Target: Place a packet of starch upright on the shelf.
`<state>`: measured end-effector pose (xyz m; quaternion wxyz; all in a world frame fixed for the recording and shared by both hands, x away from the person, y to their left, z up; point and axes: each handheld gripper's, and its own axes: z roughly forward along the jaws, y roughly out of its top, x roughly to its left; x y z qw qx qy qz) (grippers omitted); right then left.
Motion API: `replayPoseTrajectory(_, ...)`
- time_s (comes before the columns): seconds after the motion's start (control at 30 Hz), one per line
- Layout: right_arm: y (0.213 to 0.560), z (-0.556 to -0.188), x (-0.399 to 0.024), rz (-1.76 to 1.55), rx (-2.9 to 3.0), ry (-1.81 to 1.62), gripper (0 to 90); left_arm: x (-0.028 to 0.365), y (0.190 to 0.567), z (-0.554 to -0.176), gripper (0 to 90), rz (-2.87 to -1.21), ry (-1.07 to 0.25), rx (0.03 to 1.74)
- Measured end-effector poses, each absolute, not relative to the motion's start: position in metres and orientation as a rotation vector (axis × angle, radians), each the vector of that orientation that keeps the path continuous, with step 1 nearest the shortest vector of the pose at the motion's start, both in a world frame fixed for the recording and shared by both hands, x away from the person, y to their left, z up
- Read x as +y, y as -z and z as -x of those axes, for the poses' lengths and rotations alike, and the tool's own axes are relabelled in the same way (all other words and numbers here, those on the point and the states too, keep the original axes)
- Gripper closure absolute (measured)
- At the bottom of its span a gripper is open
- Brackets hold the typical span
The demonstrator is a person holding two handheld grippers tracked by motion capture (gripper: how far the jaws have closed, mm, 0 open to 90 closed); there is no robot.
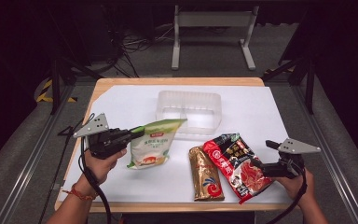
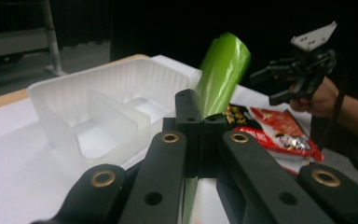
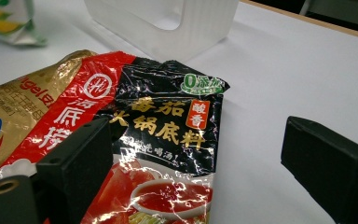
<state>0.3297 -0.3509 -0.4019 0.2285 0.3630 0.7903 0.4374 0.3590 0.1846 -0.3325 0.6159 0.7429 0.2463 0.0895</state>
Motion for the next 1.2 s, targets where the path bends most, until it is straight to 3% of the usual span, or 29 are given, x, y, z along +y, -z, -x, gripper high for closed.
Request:
replayPoseTrajectory(0.6,0.403,-0.330,-0.353,-1.014,2.170,-1.198,9.9,0.170,0.297,-0.380,90.0,-1.547,-0.181,0.610)
replayPoseTrajectory(1.2,0.404,-0.332,-0.353,-1.015,2.179,-1.189,10.5,0.132,0.280,-0.439,90.0,-1.480,-0.246,0.737)
